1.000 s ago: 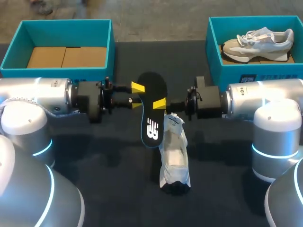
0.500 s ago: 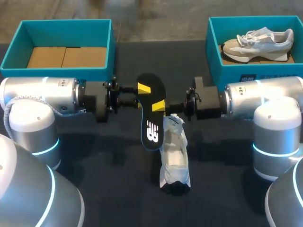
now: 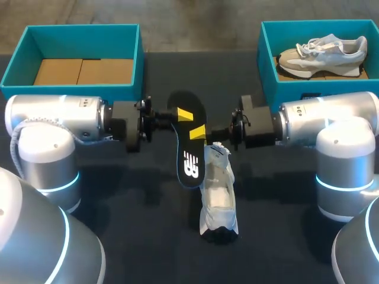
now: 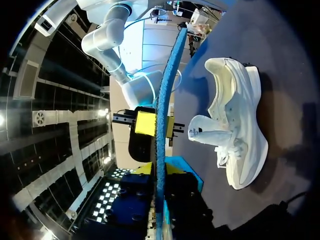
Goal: Take the shoe out of the shoebox, open the shoe tongue, remove and reinsert the insole, then place the shoe into the shoebox
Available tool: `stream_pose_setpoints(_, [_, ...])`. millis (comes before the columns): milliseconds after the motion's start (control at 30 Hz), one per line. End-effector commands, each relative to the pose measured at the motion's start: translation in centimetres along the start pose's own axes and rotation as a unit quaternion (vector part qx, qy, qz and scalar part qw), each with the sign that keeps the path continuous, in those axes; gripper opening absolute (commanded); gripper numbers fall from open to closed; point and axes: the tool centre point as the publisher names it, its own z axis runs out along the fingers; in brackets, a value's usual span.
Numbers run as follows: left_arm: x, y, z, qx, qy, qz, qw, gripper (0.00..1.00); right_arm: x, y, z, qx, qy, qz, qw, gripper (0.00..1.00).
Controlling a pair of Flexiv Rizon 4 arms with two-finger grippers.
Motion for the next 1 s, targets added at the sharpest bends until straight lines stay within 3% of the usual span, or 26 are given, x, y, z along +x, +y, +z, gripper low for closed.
stream_pose_setpoints(33, [0.1,0.0,0.2,0.0,0.001,0.0,1.0,0.0,-0.1,0.0,0.1,0.001,-0.001,0.001,1.0,0.0])
stream_pose_setpoints(133, [0.1,-0.1,0.2,0.0,0.002,0.0,1.0,0.0,-0.1,-0.1,0.0,0.001,0.001,0.004,1.0,0.0])
stream_pose_setpoints(167, [0.1,-0.2,0.2,0.0,0.002,0.001,1.0,0.0,-0.1,-0.1,0.0,0.001,0.001,0.006,1.0,0.09])
stream_pose_setpoints(200, [0.1,-0.2,0.2,0.0,0.003,0.001,1.0,0.0,-0.1,-0.1,-0.1,0.001,0.001,0.007,1.0,0.37])
stream_pose_setpoints(233, [0.1,-0.3,0.1,-0.001,0.003,0.001,1.0,0.0,-0.1,-0.1,-0.1,0.001,0.001,0.01,1.0,0.91])
stream_pose_setpoints(267, [0.1,-0.3,0.0,-0.001,0.004,0.001,1.0,0.0,-0.1,-0.2,-0.1,0.002,0.001,0.012,1.0,1.0])
stream_pose_setpoints(467, [0.1,-0.8,-0.4,-0.005,0.006,0.0,1.0,0.0,-0.1,-0.4,-0.5,0.006,-0.009,0.019,1.0,1.0])
stream_pose_setpoints(1000, [-0.2,-3.0,-2.7,0.01,0.028,-0.032,0.999,0.0,-0.2,-3.3,-5.2,0.01,-0.064,0.042,0.997,1.0])
